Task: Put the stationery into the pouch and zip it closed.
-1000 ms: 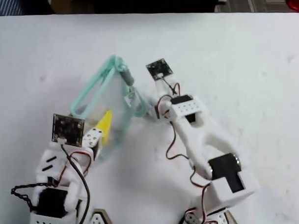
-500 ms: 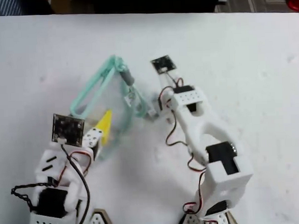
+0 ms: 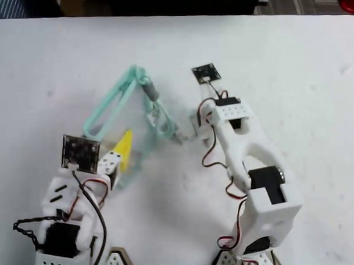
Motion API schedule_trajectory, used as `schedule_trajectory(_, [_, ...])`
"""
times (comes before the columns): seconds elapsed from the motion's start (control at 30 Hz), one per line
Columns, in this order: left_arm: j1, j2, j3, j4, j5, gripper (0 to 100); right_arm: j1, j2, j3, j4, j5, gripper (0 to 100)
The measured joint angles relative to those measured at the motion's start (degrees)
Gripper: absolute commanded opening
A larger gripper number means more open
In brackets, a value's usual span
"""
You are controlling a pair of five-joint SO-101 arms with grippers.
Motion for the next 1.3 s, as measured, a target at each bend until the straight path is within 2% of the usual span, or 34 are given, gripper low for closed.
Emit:
schedule_trajectory(0.23, [0.00, 0.00, 0.00, 0.00, 0.00, 23, 0.00, 0.00, 0.00, 0.26, 0.00, 1.6])
schedule_trajectory(0.5, [0.00, 0.00, 0.00, 0.00, 0.00, 23, 2.55, 0.00, -1.58, 6.07, 0.09, 2.4])
schedule_trajectory(0.7, [0.00, 0.00, 0.00, 0.00, 0.00, 23, 3.25, 0.09, -3.43, 8.97, 0.09, 16.8])
schedule_trajectory(1.3, [0.00, 0.00, 0.00, 0.00, 0.00, 23, 3.34, 4.66, -11.96, 11.08, 2.11, 16.6])
